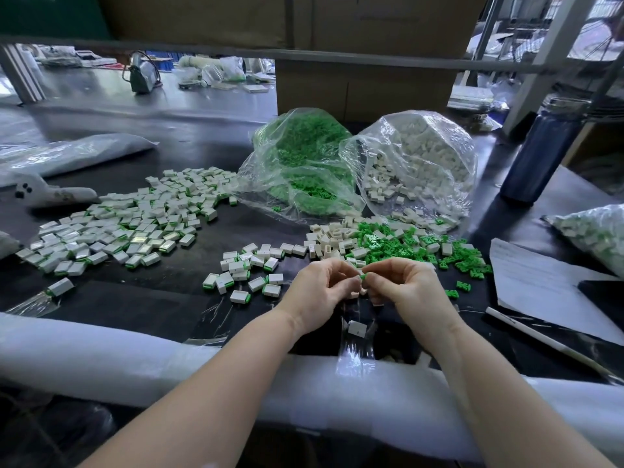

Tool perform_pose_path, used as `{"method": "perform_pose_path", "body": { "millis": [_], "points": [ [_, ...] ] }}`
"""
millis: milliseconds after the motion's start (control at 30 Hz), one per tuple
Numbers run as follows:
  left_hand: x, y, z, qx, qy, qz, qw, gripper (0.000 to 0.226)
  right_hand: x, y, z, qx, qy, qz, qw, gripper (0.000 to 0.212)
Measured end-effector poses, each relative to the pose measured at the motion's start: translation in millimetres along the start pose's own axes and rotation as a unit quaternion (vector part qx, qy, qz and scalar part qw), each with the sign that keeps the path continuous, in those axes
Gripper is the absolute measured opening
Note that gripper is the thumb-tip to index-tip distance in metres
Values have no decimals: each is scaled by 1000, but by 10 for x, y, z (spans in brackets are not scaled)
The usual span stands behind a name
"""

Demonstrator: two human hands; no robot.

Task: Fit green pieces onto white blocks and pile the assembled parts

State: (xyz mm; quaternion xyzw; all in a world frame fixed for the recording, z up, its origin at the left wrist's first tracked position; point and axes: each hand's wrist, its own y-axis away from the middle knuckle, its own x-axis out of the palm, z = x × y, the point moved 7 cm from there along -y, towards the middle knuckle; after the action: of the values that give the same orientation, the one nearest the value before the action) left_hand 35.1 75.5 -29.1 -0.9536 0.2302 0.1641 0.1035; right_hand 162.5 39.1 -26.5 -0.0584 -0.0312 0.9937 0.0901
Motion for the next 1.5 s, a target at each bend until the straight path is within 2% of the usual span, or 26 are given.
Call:
{"method": "perform_pose_path", "body": {
  "millis": [133, 400, 567, 800, 933, 1133, 1500],
  "points": [
    [30, -14, 41, 9, -48, -28, 998, 16, -11, -41, -73, 12, 10, -29, 999, 11],
    [11, 47, 83, 8, 4, -67, 998, 11, -23, 14, -70, -36, 59, -57, 996, 11],
    [-2, 68, 68, 15, -9, -87, 996, 11, -103, 67, -56, -56, 92, -99, 989, 22],
    [-24, 62, 79, 3, -17, -97, 995, 14, -68, 47, -87, -51, 138, -89, 985, 23],
    [-22, 52, 94, -1, -5, -94, 996, 17, -66, 61, -62, -56, 115, -79, 989, 26],
    [14, 45, 116, -9, 47, -65, 997, 10, -36, 84, -36, -48, 79, -65, 994, 18],
    [56, 66, 63, 21, -55, -40, 997, 20, -5, 70, -65, -44, 132, -42, 989, 18]
  ]
}}
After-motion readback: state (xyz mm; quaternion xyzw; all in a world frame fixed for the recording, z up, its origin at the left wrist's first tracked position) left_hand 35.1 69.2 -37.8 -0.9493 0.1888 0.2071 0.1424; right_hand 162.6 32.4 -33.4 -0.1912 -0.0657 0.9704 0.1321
